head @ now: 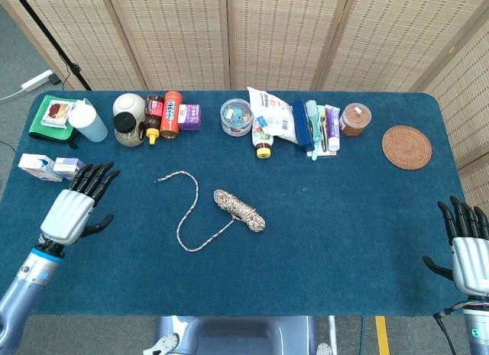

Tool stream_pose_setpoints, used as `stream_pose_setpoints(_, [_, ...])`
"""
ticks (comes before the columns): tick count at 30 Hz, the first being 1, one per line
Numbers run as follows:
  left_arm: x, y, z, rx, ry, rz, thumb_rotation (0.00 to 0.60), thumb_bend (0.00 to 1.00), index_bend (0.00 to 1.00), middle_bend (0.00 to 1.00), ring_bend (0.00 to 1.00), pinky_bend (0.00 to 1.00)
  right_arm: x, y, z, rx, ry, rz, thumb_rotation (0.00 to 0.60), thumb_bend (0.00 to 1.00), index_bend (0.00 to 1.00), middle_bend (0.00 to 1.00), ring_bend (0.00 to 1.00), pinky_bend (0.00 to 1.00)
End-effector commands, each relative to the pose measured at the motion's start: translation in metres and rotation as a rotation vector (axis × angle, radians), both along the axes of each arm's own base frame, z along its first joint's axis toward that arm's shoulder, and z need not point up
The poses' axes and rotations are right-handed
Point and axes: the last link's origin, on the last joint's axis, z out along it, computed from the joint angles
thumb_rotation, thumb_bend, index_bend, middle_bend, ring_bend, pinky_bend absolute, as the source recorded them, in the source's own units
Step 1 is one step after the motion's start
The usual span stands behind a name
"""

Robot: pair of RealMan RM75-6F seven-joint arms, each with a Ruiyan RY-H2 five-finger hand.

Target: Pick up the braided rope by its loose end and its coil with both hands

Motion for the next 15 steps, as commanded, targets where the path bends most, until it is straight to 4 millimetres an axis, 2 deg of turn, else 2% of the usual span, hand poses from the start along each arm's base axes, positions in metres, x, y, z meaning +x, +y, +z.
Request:
stream_pose_setpoints(1, [0.016,0.026,-0.017,-0.025,0.029,-0.030,0.600,0.30,0.14,0.00,0.00,0.00,-0.001,-0.001,0.001,-0.001,0.001,-0.004,0.600,0.00,0.00,0.00,0.00,0.00])
stream_pose_setpoints(7, [0.038,0.064,-0.049,-0.074,0.103,-0.029,0.600,0.31,0.22,0.00,0.00,0.00,-0.005,-0.004,0.000,0.002,0.005,-0.023,0.600,0.00,0.00,0.00,0.00,0.00])
stream_pose_setpoints(15, [0.055,0.096,-0.088,-0.135,0.153,0.021,0.600,0.31,0.31,0.00,0.00,0.00,-0.011,-0.009,-0.003,0.008,0.011,-0.052,0.600,0.00,0.00,0.00,0.00,0.00])
